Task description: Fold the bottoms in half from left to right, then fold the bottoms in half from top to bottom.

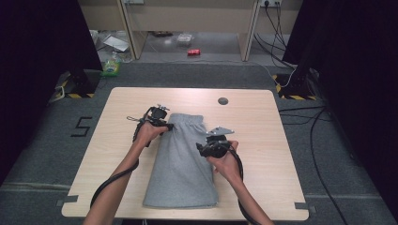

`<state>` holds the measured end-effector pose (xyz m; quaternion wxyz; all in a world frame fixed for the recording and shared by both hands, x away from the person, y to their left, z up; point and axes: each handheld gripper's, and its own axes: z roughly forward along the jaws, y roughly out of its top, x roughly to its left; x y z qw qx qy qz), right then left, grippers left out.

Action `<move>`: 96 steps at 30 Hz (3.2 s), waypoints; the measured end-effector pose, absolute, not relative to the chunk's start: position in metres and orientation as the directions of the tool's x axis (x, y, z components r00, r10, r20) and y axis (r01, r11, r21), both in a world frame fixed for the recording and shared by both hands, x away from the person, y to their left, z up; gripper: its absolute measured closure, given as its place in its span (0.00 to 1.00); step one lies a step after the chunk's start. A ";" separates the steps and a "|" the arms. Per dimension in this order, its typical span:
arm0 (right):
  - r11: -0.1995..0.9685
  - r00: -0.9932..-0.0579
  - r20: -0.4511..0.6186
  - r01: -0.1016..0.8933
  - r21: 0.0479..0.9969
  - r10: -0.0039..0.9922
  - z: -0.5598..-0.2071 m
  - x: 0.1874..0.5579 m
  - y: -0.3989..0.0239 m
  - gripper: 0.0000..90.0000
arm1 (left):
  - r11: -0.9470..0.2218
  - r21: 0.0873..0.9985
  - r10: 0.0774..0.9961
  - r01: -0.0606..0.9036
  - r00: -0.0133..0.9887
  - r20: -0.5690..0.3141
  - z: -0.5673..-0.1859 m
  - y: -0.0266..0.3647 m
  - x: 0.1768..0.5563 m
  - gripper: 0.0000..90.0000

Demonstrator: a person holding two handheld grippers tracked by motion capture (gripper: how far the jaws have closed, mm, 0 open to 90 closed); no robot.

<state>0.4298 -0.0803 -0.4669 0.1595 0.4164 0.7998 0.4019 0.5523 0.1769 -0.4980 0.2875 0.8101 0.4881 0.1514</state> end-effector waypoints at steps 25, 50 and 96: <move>0.294 -0.553 0.106 0.584 0.756 0.826 -0.480 0.495 -0.078 0.41 | -0.372 0.604 0.870 0.705 0.491 -0.037 -0.497 0.178 0.554 0.65; 0.244 -0.504 0.163 0.645 0.724 0.848 -0.493 0.522 -0.073 0.41 | -0.373 0.614 0.865 0.696 0.499 -0.040 -0.498 0.179 0.554 0.66; 0.172 -0.535 0.196 0.561 0.810 0.822 -0.455 0.550 -0.089 0.92 | -0.236 0.775 0.797 0.586 0.573 -0.190 -0.425 0.185 0.558 0.89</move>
